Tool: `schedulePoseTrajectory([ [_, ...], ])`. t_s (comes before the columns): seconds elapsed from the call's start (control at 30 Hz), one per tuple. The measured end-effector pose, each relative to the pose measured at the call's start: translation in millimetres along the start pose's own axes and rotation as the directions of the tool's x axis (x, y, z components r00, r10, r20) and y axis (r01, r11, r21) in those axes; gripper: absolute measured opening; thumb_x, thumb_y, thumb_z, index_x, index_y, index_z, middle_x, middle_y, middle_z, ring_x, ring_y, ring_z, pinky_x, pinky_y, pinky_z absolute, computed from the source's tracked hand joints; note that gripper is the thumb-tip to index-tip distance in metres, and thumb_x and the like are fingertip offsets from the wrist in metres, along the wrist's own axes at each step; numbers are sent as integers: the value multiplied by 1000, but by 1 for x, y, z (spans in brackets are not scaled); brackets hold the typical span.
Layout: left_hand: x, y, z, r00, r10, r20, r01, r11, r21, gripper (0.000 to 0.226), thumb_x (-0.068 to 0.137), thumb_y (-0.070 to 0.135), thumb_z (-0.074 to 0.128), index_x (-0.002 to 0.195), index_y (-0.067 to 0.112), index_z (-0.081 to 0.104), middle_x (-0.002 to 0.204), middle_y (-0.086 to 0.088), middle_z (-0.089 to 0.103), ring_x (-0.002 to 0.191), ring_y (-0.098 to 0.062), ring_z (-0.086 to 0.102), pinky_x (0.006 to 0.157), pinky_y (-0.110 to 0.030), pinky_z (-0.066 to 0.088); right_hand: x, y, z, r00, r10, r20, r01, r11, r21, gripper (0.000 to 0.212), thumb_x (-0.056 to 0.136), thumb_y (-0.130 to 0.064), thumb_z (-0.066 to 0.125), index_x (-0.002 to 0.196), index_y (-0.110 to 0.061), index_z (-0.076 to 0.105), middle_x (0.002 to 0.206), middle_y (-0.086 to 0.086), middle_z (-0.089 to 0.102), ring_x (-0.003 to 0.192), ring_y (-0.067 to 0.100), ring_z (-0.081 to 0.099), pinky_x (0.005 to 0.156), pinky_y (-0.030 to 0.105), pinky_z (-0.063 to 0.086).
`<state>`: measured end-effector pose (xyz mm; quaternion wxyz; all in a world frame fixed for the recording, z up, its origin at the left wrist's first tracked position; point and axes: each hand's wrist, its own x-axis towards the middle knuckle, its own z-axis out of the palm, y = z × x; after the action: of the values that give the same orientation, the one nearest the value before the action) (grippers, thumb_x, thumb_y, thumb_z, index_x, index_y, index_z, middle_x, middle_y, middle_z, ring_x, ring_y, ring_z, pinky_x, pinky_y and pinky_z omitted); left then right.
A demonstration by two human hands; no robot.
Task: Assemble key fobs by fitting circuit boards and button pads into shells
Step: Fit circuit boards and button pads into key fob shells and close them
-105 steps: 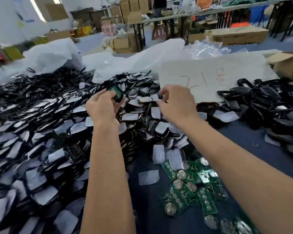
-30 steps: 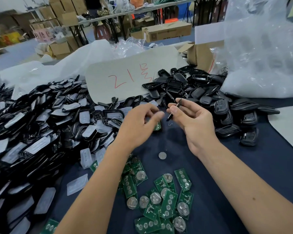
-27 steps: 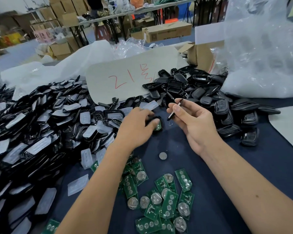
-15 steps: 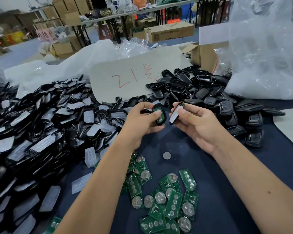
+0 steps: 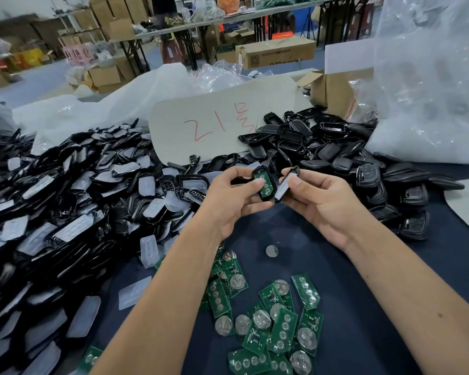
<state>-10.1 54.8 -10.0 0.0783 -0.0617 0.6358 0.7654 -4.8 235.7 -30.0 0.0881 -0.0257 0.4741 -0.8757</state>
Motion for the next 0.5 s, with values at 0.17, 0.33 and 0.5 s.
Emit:
schedulePoseTrajectory([
  [0.17,-1,0,4,988,142,-53,-131,977,171,14,88,8,81,82,6,68,64,-2,68,57,-14,66,64,-31,63,1,4,3,990,-48,-132,33,993,-110,24,63,-20,83,86,-12,82,86,4,77,82,15,70,78,27,63],
  [0.33,-4,-1,15,949,316,10,-294,868,401,6,87,6,81,84,7,76,68,-1,72,66,-11,71,63,-28,62,0,7,4,976,-119,-184,84,979,-187,35,57,-27,89,88,-13,83,90,10,77,82,17,69,80,31,61],
  [0.5,-8,4,16,936,338,95,-340,806,485,11,91,1,74,90,11,79,85,-12,77,83,-23,77,74,-36,65,-1,6,6,969,-162,-187,122,970,-209,23,57,-28,90,79,-28,85,81,2,79,77,12,72,81,32,62],
])
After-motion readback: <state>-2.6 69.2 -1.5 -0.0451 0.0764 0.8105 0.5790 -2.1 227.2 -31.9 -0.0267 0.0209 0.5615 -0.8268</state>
